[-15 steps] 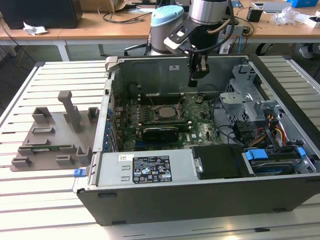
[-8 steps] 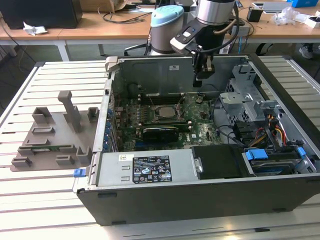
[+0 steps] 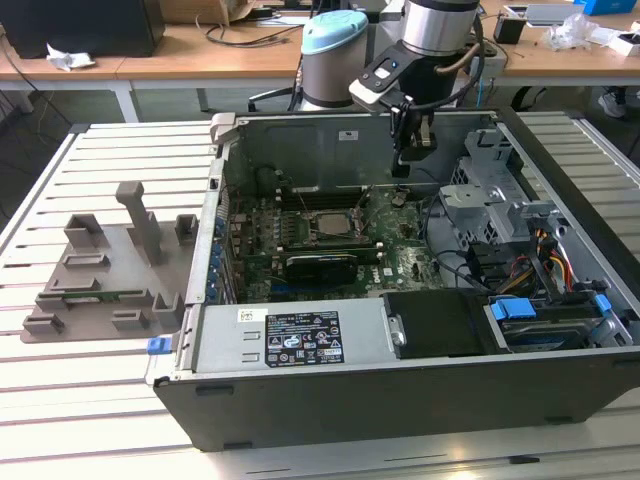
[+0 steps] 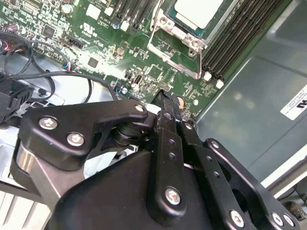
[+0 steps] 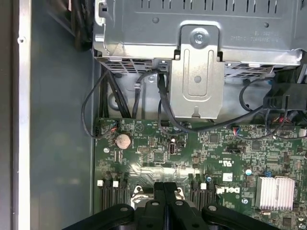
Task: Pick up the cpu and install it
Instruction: 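Close the cpu cover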
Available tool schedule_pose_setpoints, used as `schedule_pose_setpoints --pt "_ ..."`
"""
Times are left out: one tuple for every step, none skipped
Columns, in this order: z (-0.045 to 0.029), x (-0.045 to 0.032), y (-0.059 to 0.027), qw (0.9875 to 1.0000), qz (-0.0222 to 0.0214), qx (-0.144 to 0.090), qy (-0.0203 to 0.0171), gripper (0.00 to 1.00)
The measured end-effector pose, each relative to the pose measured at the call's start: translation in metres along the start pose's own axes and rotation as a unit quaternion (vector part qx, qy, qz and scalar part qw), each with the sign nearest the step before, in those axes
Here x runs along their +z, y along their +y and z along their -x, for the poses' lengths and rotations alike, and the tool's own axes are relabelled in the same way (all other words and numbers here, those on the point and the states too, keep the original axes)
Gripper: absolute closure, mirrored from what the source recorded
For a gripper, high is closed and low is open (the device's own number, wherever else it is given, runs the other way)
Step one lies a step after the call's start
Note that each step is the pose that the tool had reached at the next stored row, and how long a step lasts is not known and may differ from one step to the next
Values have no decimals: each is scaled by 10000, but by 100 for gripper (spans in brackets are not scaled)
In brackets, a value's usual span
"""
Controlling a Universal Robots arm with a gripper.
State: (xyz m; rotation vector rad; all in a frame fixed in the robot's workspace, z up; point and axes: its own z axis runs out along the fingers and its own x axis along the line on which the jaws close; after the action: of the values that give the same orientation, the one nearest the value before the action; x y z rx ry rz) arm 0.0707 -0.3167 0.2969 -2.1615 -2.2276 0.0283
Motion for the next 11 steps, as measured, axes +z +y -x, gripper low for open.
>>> schedule_pose_setpoints --pt "0 28 2 10000 -2 -2 0 89" --pt "1 78 4 10000 -5 -6 0 89" --pt "2 96 4 10000 -7 -6 0 89" --pt "2 112 5 10000 -8 -8 -1 89" --pt "2 139 6 10000 -10 -9 0 89" --pt "2 153 7 10000 -11 -10 0 89" --pt "2 165 7 10000 -12 -10 0 89" --pt "3 181 8 10000 -14 -11 0 89" --pt "3 190 8 10000 -15 -11 0 89" --pt "3 200 9 10000 -16 -11 0 89" --pt "3 211 9 10000 -17 -11 0 89"
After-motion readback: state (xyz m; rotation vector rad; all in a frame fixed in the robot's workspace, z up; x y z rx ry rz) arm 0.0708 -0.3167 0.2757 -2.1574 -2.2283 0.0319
